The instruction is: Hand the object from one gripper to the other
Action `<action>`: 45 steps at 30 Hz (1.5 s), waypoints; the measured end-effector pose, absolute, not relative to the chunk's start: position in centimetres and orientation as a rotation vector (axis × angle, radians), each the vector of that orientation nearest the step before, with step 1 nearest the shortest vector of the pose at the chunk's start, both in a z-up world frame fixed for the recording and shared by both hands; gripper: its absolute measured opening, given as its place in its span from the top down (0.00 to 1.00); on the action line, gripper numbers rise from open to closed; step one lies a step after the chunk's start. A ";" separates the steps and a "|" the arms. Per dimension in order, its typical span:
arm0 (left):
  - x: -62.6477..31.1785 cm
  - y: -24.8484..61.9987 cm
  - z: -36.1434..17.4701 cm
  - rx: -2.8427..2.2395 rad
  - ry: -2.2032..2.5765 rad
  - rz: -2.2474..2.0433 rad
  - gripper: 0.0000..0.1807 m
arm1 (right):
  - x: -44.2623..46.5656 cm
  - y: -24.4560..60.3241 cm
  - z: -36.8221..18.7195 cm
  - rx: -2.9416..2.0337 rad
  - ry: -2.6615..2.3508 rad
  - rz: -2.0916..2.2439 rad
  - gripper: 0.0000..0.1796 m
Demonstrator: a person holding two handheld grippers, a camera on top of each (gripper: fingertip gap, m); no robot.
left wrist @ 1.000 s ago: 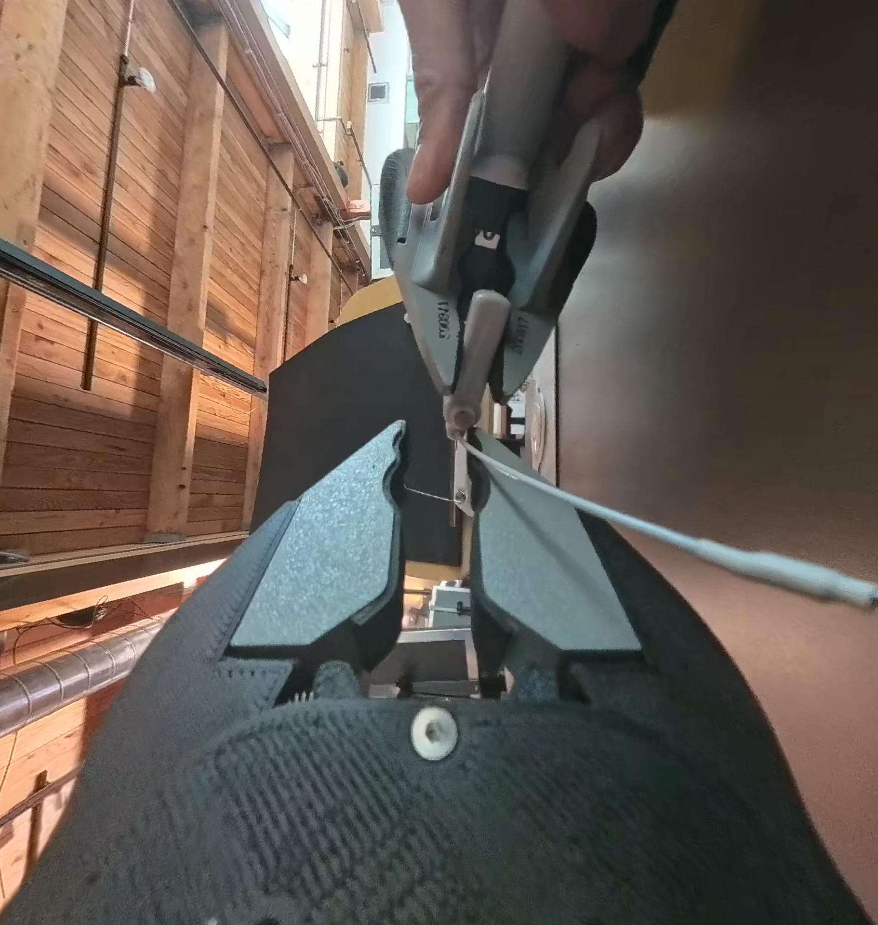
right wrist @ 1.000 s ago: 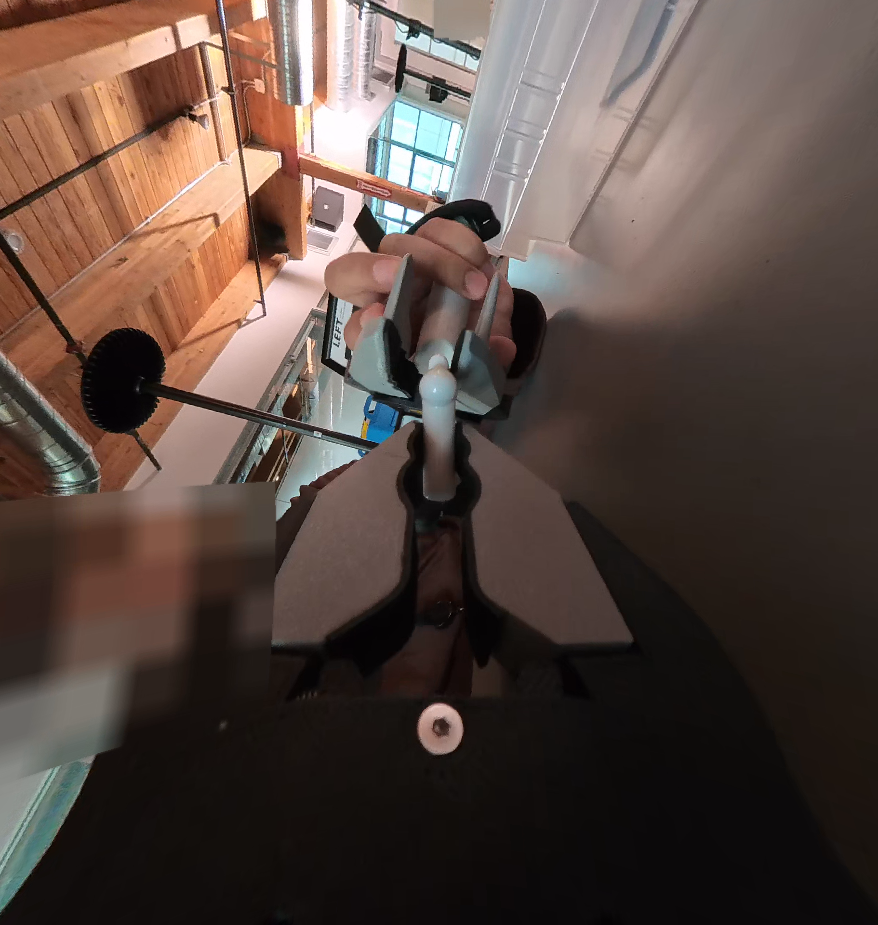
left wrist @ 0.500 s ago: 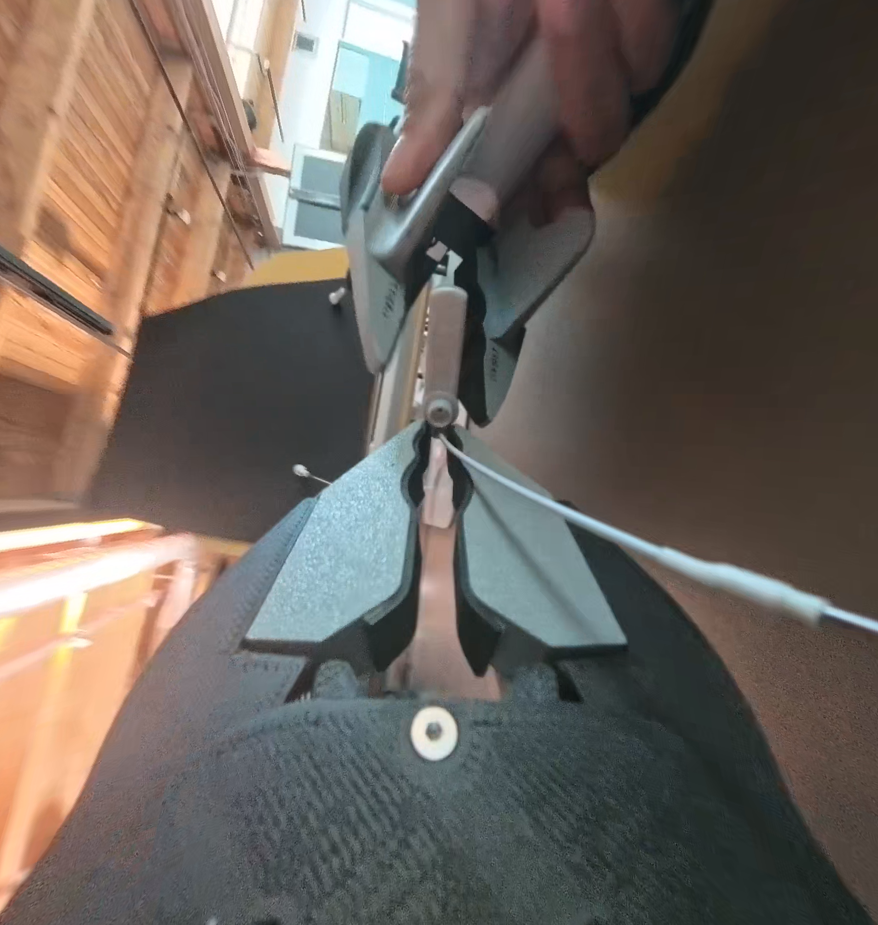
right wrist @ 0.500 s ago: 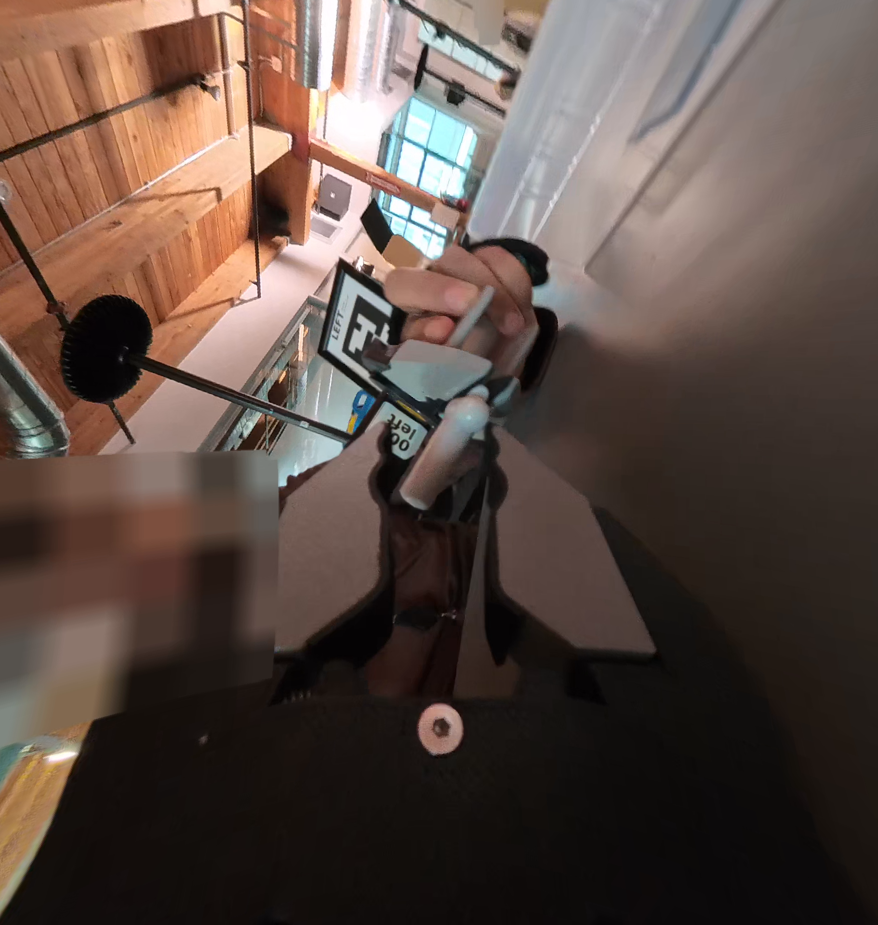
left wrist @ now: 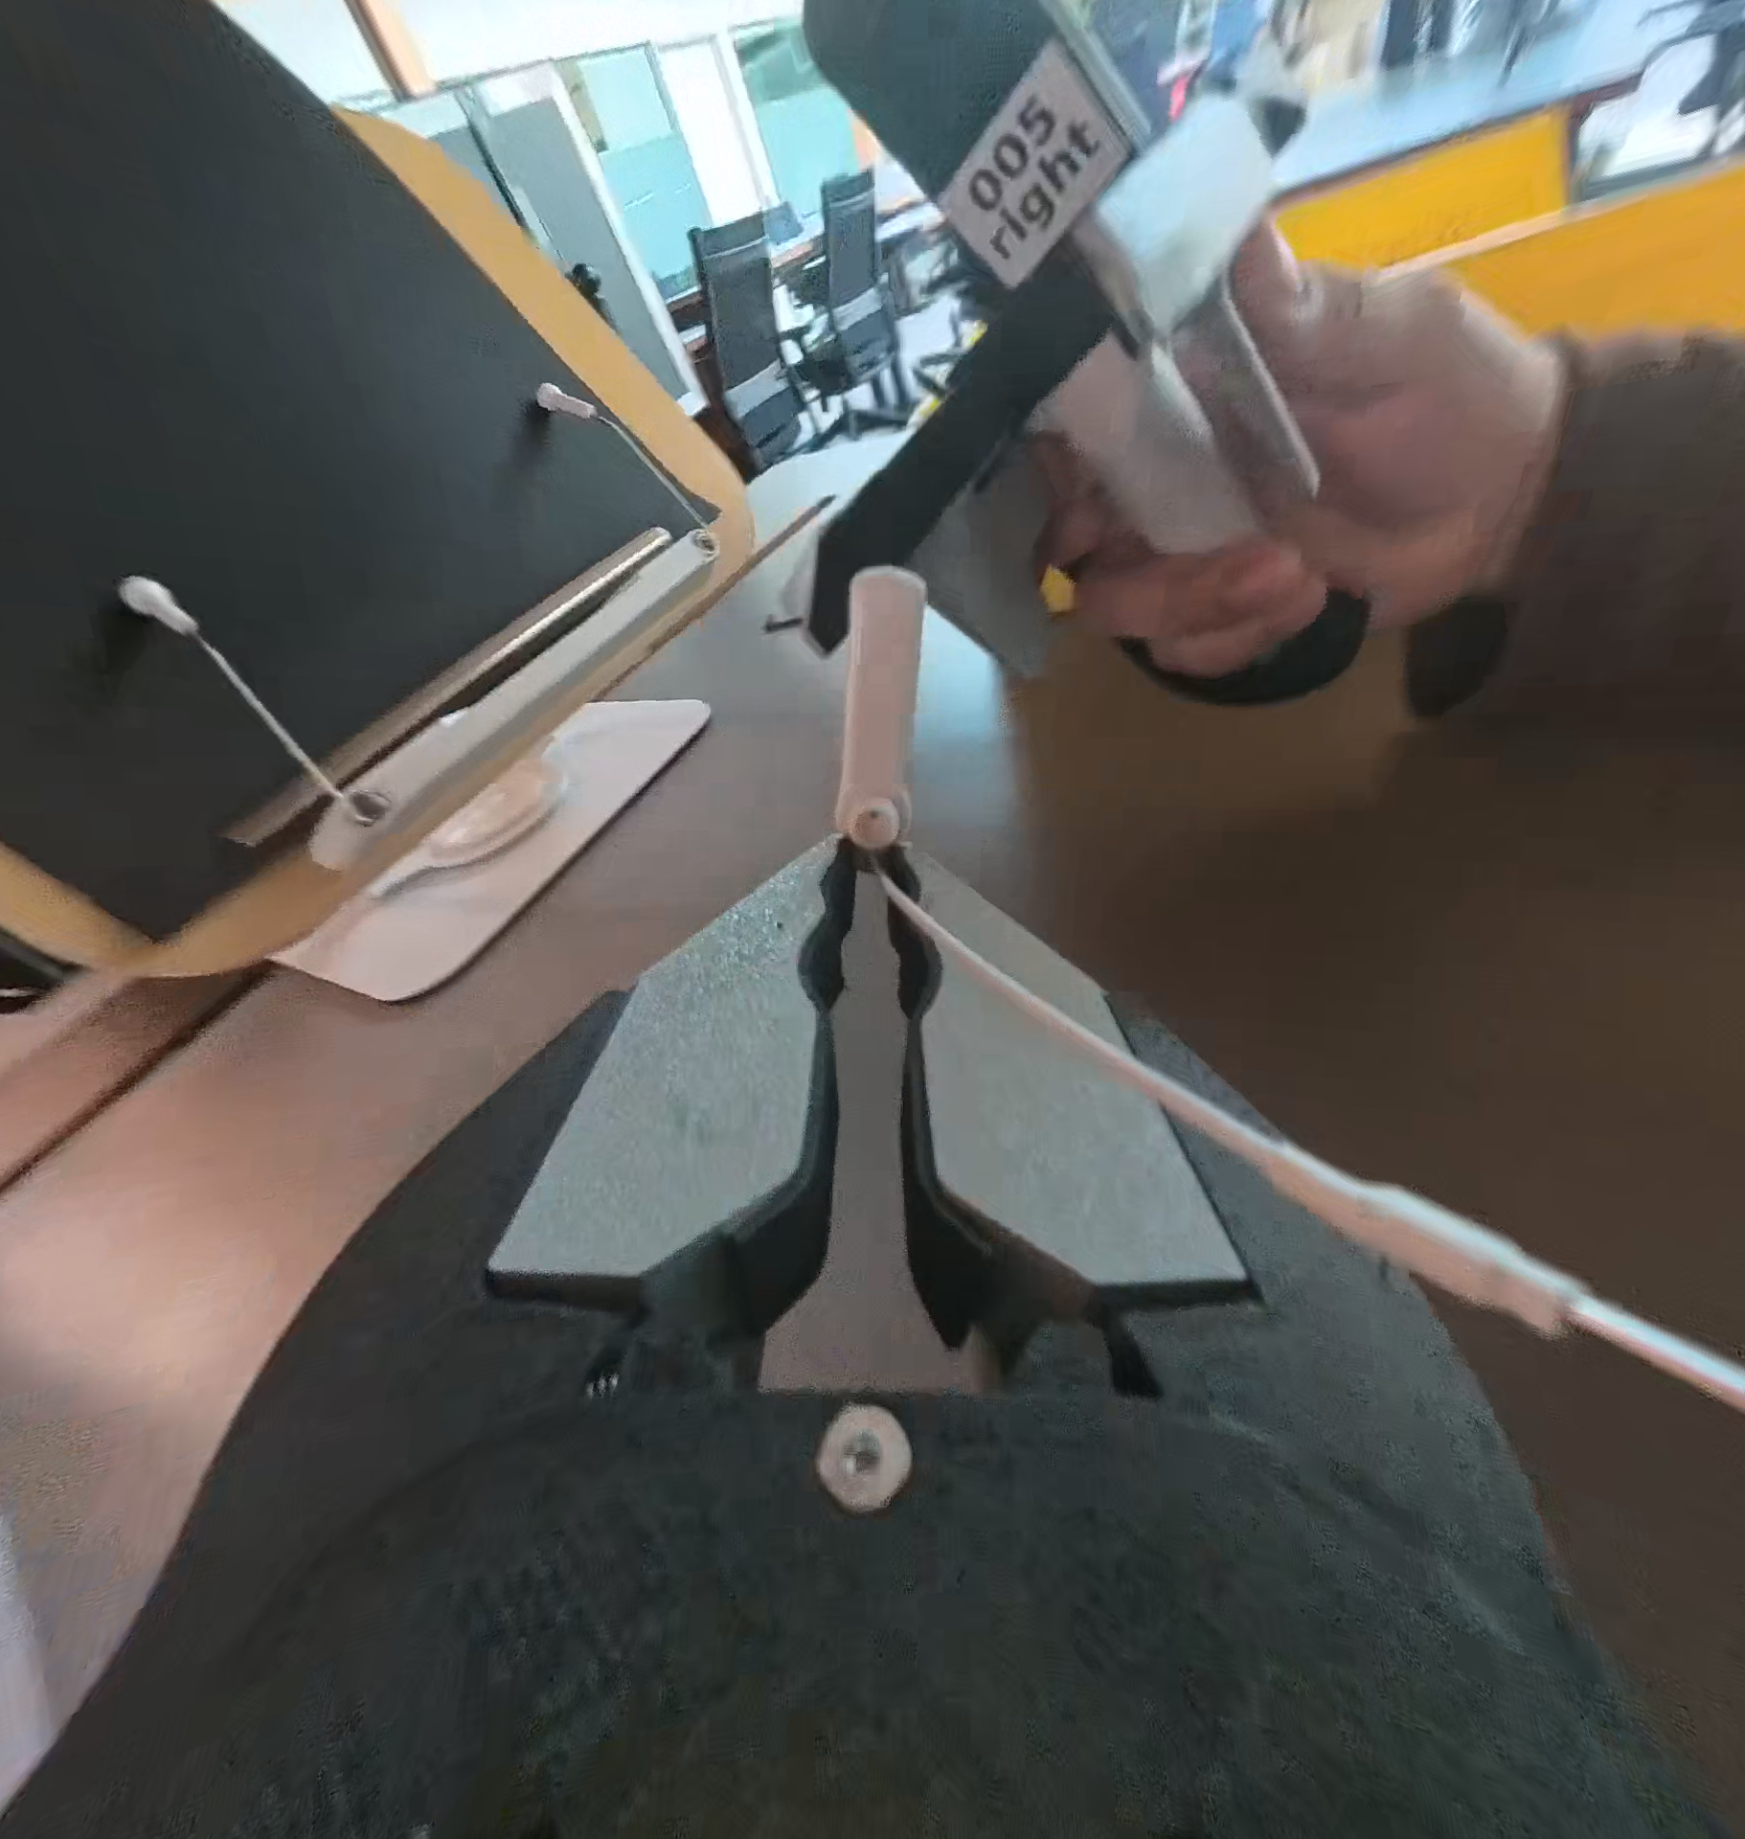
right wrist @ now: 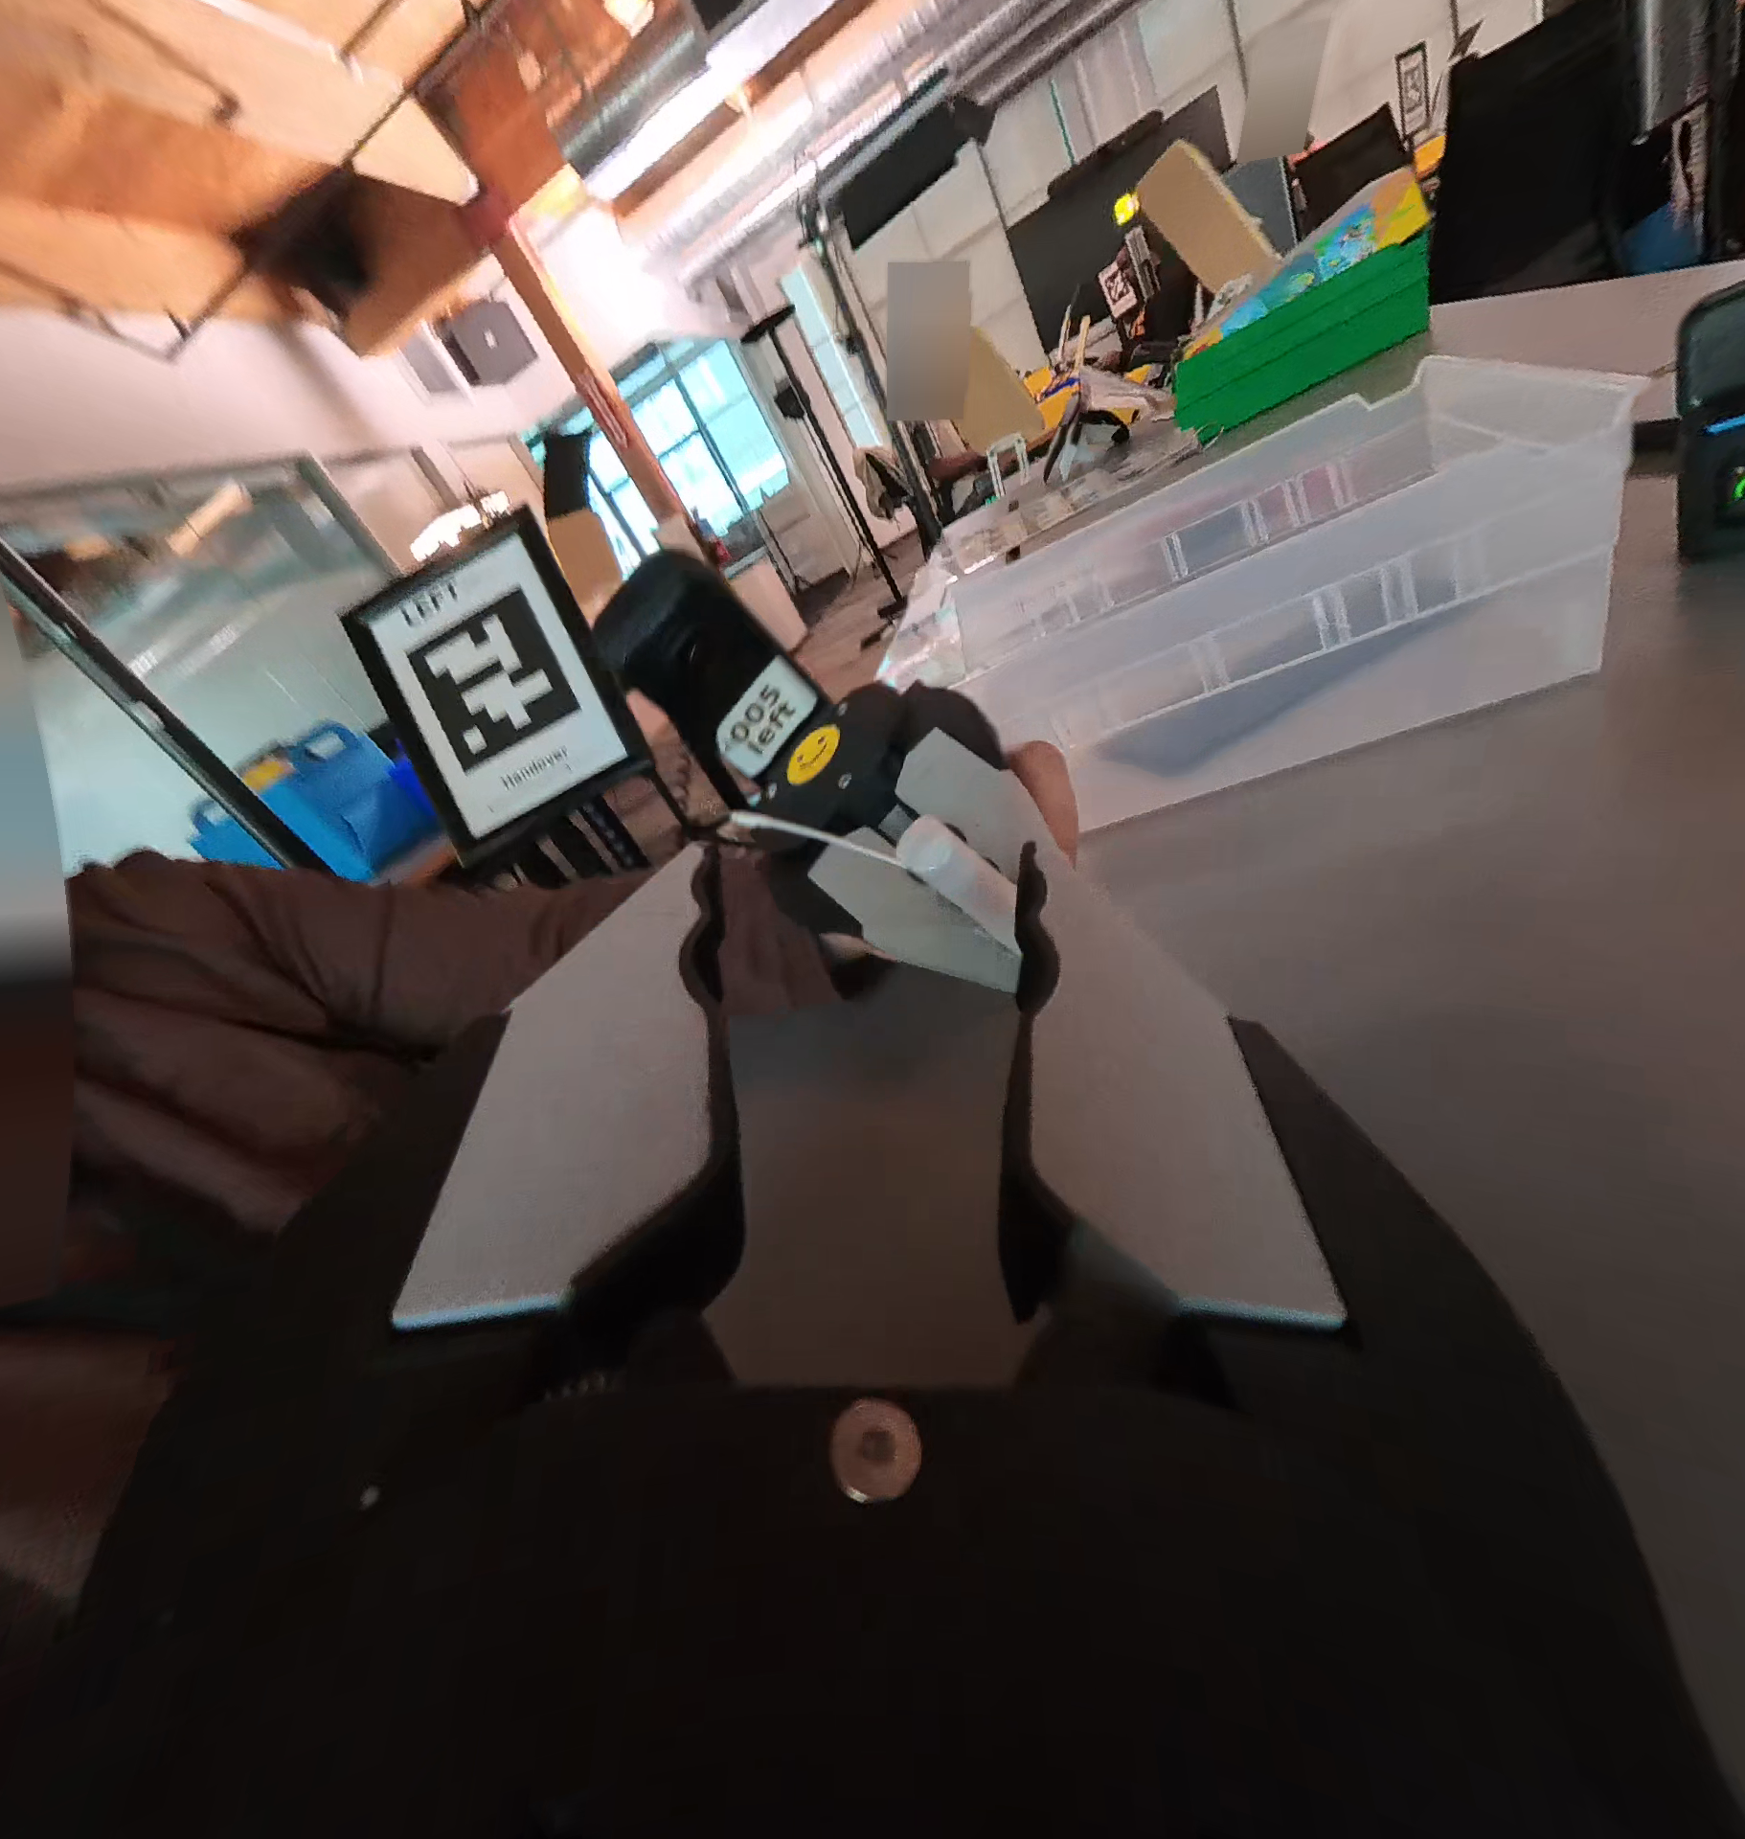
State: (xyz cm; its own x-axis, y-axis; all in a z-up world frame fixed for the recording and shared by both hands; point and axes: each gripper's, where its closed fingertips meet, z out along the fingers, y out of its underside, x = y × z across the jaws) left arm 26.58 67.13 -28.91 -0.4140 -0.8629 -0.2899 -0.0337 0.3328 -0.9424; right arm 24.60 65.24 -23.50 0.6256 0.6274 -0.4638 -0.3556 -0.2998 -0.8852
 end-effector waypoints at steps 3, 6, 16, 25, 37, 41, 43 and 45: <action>26.1 66.2 -29.1 -0.864 1.775 -1.364 0.98 | 23.8 65.9 -24.2 -1.648 -0.276 0.905 0.71; 25.8 65.8 -28.5 -0.896 1.760 -1.501 0.99 | 23.1 66.4 -25.1 -1.689 -0.304 0.865 0.75; 25.8 65.9 -28.5 -1.009 1.739 -1.614 0.92 | 26.8 67.7 -25.0 -1.705 -0.213 0.446 0.95; 26.7 69.9 -28.0 -1.106 1.550 -1.475 0.89 | 31.7 67.5 -25.0 -1.763 -0.219 -0.378 0.95; 26.2 68.0 -27.1 -1.041 1.549 -1.581 0.83 | 29.1 69.5 -27.9 -1.823 -0.577 -0.931 0.95; 26.1 67.7 -26.7 -1.033 1.544 -1.604 0.83 | 28.1 70.1 -28.2 -1.794 -0.655 -1.053 0.95; 26.1 67.8 -26.8 -1.044 1.544 -1.606 0.84 | 28.2 70.3 -28.0 -1.776 -0.666 -1.123 0.95; 26.3 68.0 -26.9 -1.052 1.535 -1.585 0.87 | 28.0 70.3 -27.9 -1.761 -0.684 -1.172 0.95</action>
